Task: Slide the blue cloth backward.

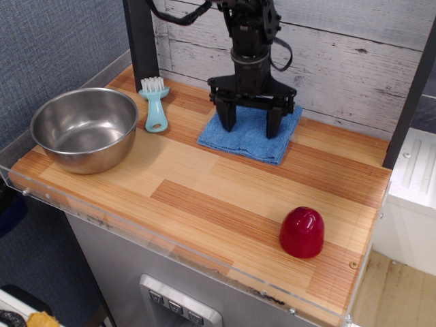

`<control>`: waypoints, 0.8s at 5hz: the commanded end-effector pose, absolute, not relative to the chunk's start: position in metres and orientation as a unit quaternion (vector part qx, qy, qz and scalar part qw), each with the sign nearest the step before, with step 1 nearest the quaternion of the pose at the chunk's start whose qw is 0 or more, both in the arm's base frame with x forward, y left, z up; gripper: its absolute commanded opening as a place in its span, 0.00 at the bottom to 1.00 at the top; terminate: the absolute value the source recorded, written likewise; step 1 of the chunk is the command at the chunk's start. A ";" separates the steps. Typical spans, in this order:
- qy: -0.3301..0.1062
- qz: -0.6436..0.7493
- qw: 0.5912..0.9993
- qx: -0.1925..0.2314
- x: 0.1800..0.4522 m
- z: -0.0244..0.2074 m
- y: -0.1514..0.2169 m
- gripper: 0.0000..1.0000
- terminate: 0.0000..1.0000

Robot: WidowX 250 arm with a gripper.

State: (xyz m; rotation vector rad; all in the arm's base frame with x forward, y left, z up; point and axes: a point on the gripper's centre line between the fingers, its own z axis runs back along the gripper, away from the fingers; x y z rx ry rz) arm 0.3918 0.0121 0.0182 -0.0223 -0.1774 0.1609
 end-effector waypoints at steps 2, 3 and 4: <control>-0.149 0.094 0.984 -0.029 0.386 0.087 0.016 1.00 0.00; -0.155 0.101 0.982 -0.037 0.381 0.113 0.020 1.00 0.00; -0.176 0.110 0.977 -0.040 0.371 0.138 0.023 1.00 0.00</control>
